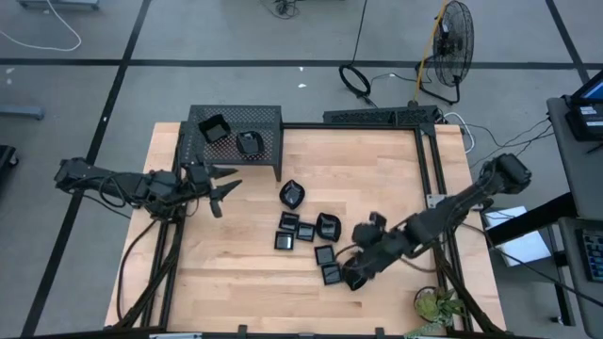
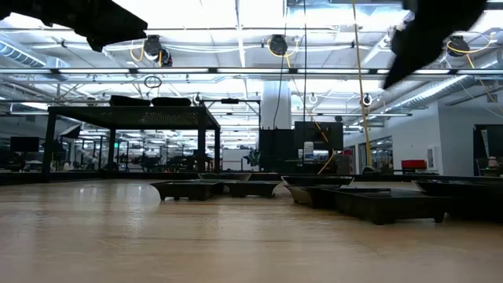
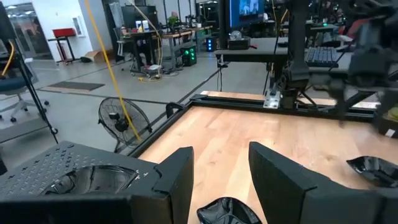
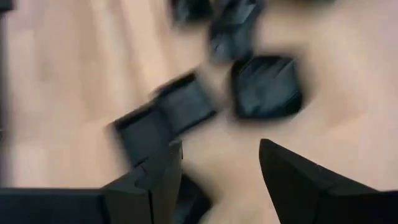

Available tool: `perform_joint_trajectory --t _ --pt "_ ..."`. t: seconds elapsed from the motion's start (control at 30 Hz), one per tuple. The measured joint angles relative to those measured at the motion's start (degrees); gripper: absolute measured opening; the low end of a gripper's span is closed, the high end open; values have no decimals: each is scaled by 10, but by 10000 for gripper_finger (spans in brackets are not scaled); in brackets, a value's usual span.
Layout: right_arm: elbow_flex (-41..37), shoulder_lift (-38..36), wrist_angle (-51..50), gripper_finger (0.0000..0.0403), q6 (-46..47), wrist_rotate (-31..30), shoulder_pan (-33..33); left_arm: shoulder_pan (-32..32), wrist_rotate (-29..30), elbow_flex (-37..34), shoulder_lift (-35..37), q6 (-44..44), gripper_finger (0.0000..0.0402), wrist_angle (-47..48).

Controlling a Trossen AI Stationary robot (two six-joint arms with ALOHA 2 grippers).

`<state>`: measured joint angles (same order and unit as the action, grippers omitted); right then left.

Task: Pick & Place Mini shaped plates
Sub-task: Stack the leaf shaped plate on top of the leaf shaped plate on the shelf

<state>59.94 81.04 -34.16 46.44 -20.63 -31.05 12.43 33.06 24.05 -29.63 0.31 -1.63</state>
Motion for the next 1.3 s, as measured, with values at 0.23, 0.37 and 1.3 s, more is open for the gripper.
perform_joint_trajectory --t 0.23,0.37,1.3 --pt "-15 81 0 201 131 145 -18 0 0 0 0 24 159 1" --pt "-16 113 0 201 144 162 -17 0 0 0 0 25 159 1" --pt "-17 152 -109 181 121 4 40 0 0 0 0 38 159 2"
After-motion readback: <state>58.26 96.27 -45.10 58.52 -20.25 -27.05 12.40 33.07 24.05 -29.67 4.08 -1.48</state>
